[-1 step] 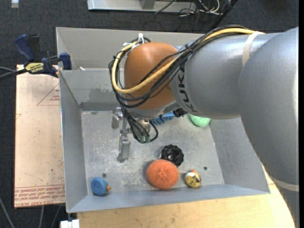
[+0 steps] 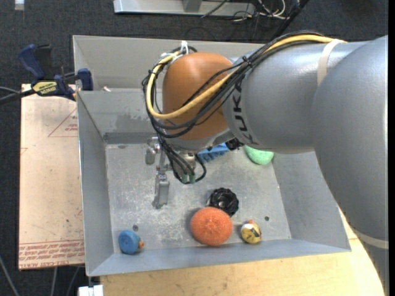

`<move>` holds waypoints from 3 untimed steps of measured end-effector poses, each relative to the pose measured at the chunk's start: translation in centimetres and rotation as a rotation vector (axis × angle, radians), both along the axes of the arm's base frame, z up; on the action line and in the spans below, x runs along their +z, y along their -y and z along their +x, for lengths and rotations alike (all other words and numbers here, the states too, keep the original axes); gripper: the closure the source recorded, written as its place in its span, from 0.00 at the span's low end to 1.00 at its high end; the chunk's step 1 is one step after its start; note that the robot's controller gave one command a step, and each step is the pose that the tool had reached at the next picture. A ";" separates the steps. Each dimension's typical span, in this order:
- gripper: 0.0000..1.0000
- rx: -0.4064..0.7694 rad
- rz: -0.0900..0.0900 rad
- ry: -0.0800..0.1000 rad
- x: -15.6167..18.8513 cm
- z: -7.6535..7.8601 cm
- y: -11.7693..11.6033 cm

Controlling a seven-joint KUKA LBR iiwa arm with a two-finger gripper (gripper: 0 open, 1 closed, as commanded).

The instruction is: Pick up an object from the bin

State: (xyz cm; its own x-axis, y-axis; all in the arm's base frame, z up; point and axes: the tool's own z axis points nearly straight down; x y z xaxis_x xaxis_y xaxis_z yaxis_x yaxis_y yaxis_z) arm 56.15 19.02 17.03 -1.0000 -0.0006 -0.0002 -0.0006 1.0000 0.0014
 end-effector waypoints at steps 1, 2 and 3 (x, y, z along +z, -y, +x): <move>0.00 0.003 0.002 -0.001 -1.8 -0.3 3.5; 0.00 -0.007 0.001 -0.002 -2.5 -0.6 4.9; 0.00 -0.092 0.000 -0.007 -2.2 0.0 6.4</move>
Offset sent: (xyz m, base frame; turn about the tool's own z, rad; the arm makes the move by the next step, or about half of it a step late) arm -0.0376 -0.0583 -0.0740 0.5118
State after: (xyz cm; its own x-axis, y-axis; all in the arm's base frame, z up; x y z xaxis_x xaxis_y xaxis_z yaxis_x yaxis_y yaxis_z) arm 56.14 12.60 14.82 -0.9958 0.0913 0.0068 0.0913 0.9958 0.0007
